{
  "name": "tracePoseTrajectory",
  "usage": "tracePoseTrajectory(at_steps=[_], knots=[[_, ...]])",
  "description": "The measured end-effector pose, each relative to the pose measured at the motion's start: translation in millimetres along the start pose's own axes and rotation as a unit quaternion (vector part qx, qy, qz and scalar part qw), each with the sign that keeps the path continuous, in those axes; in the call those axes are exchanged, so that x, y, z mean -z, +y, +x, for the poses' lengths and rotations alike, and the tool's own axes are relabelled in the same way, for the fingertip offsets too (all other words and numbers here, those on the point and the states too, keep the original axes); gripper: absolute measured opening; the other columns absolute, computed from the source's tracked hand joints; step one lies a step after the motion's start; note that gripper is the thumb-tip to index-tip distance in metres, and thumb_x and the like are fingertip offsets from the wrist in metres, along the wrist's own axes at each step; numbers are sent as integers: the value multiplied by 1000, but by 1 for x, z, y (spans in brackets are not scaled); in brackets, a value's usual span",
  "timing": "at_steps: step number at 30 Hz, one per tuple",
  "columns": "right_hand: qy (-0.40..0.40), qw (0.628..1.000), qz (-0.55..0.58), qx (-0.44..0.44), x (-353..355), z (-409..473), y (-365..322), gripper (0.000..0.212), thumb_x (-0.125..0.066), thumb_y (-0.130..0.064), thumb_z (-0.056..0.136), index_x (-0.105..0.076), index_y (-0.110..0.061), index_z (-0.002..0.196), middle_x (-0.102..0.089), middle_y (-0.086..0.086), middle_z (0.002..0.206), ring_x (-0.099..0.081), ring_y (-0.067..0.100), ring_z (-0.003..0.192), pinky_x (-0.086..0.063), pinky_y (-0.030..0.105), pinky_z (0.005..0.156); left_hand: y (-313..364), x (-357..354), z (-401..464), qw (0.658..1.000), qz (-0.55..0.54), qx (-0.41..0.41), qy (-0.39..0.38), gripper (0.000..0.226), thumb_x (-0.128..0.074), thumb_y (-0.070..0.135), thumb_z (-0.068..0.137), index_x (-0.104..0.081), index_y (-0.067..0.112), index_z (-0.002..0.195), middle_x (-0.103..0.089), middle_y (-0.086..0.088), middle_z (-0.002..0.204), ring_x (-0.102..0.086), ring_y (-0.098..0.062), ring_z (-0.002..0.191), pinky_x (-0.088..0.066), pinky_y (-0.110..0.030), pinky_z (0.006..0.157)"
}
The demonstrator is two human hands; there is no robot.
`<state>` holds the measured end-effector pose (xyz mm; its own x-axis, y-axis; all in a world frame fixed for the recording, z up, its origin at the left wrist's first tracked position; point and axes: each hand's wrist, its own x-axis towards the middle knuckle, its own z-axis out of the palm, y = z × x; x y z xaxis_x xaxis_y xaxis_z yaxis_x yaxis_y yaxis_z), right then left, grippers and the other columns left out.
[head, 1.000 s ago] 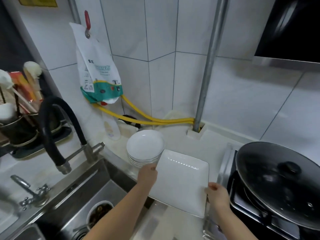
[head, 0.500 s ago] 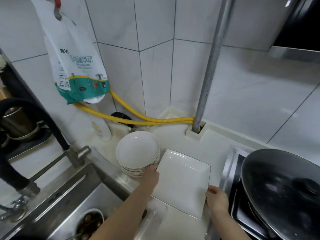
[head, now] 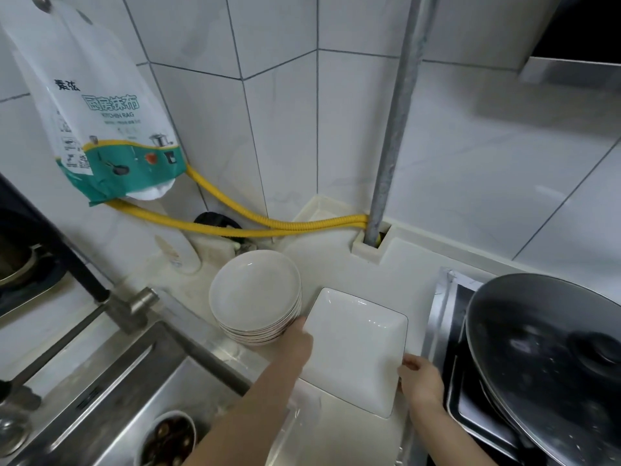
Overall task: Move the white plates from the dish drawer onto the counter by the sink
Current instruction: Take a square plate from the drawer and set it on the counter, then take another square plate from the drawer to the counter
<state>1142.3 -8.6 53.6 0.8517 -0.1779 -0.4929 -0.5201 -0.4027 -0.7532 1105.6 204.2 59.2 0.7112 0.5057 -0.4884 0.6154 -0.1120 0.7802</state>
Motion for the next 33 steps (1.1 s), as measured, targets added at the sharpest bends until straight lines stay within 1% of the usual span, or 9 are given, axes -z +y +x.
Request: tracePoseTrajectory(at_steps=[5,9,15,18,19,21,24,27,33], knots=[[-17,1000,-1,4,1,-3,0,32,-52,4,80,-66,-7,106,-70,11,100,-65,32,96,-51,43,91,-5,-1,-1,999,24,-24,20,33,-41,-5,75,-60,6,100,-51,-7,78,-44,-22,67,-36,-26,57],[-68,996,-51,36,4,-18,-6,26,-56,1,78,-61,-8,102,-67,9,96,-62,28,90,-48,31,76,-4,6,-23,997,50,-43,33,26,-47,1,74,-60,8,97,-59,-5,78,-52,-24,69,-43,-32,66],[-108,983,-134,65,13,-55,5,23,-59,-5,80,-58,-5,102,-64,11,95,-62,31,93,-50,40,82,-33,29,-84,987,143,-63,26,33,-47,10,83,-56,15,115,-64,-7,107,-60,-25,97,-46,-29,83],[-111,976,-160,94,22,-88,15,5,-58,-7,82,-56,-11,79,-59,6,80,-56,25,81,-45,33,74,-62,38,-115,986,156,-62,14,36,-48,11,87,-54,15,123,-65,-10,113,-61,-28,105,-52,-35,90],[-113,974,-162,110,24,-98,20,12,-58,-8,83,-53,-13,73,-56,3,75,-52,21,77,-41,30,70,-71,41,-127,984,167,-59,9,35,-48,14,90,-53,15,125,-65,-9,115,-61,-27,107,-51,-35,93],[-128,966,-174,143,27,-120,32,4,-56,-8,86,-57,-9,83,-56,4,81,-51,21,82,-35,25,70,-87,44,-150,978,202,-61,-2,32,-46,22,94,-56,18,124,-65,-4,119,-60,-23,112,-48,-30,96],[-166,933,-248,200,24,-144,51,24,-58,-13,88,-59,-3,110,-62,11,102,-59,27,99,-41,26,80,-105,43,-183,966,247,-71,-2,32,-43,30,95,-60,21,121,-65,-1,123,-59,-21,114,-45,-28,95],[-216,882,-337,250,16,-169,65,8,-57,-24,87,-55,-20,94,-61,4,94,-60,23,97,-40,26,77,-119,45,-215,957,283,-63,11,33,-46,37,93,-61,21,118,-64,0,125,-57,-20,117,-44,-27,95],[-291,800,-411,326,12,-205,88,13,-56,-26,86,-51,-21,75,-54,-1,78,-48,15,79,-43,29,74,-151,47,-282,941,329,-42,62,36,-46,42,91,-60,25,120,-61,2,129,-55,-20,121,-43,-29,96]])
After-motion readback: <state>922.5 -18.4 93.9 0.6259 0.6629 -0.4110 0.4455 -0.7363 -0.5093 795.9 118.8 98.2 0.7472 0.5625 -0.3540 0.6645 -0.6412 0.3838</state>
